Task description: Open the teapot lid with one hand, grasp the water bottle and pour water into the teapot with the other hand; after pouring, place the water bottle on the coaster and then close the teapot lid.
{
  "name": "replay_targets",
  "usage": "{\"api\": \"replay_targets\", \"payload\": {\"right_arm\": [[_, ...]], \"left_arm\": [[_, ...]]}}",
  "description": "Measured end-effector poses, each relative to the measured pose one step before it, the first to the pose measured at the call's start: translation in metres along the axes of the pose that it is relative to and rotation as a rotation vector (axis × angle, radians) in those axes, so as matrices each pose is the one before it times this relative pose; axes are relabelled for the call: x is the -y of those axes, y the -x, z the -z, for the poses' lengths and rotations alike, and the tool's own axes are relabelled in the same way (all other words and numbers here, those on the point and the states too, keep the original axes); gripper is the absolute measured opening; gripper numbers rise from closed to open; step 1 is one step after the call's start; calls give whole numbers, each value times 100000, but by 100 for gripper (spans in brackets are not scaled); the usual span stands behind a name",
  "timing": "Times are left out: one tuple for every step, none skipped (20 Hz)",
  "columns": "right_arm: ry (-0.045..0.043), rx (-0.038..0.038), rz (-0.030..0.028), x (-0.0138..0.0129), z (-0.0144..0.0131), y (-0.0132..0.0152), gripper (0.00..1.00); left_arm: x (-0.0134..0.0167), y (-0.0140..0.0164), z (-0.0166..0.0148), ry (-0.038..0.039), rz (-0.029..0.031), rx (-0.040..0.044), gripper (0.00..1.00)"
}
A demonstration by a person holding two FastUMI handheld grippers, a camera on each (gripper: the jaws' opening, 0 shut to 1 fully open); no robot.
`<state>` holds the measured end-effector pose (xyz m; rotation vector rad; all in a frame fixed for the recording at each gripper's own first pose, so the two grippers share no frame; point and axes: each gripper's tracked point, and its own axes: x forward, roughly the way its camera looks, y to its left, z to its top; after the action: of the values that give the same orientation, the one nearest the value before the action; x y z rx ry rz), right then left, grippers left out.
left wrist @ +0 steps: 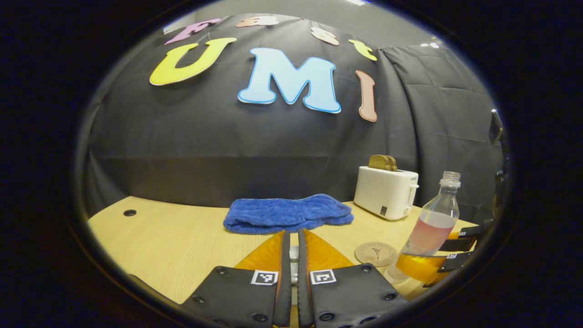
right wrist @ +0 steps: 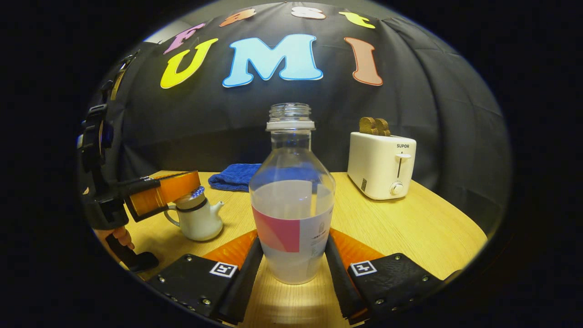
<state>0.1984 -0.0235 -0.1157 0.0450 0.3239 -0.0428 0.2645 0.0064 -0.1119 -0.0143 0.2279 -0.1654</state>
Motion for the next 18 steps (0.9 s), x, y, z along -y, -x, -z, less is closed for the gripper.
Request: {"api": "replay_targets", "payload": {"right_arm": [[-196,-247,345,101,-44,36,75],[6,42,-190,-23,110,-27,75],[216,28,211,16,-116,9,75],[457,166,101,-29,43,64,75],[584,-40,-24,-75,-13,62,75],[576,196,-141,-48,72,15,75],[369,283,-81,-17,-178,55,75],[148,47,21,-21,99,-7,73],[-33,-73,155,-9,-59,20,74],[-91,-54,181,67,72,-49,73],[-84,-35,188,53,-76,-32,73],[11,-61,-25,-42,60,9,73],[-25,-52,247,-24,-10,26,73],[0,-22,138,49,60,-26,73],[26,-32,420,72,-73,-8,73],[303,141,449,-20,-9,-3,73],[871,-1,336,-76,-98,18,73],[1807,261,874,-102,33,-6,73]], "left_arm": [[117,224,-487,757,647,1152,12],[68,262,-537,1703,868,1548,11],[-34,337,-558,1791,522,1636,11],[-336,443,21,815,-241,277,15],[-472,551,-220,453,-521,889,12],[-645,818,-229,1339,-269,1473,12],[-973,718,-387,2821,-1785,3001,15],[-1286,850,68,2154,-2056,793,15],[-1622,617,147,-84,-3389,-94,15],[-1609,477,304,-1538,-3505,-459,12],[-1392,452,-141,-1312,-2793,-126,12],[-995,292,-125,-462,-1519,420,11],[-928,266,-375,-451,-1049,388,15],[-795,171,49,-1155,-990,-258,11],[-816,87,-48,-1247,-1595,-236,14],[-697,24,-77,-358,-942,339,14],[-452,54,-192,488,-553,760,14],[-410,13,108,333,-551,201,15]]}}
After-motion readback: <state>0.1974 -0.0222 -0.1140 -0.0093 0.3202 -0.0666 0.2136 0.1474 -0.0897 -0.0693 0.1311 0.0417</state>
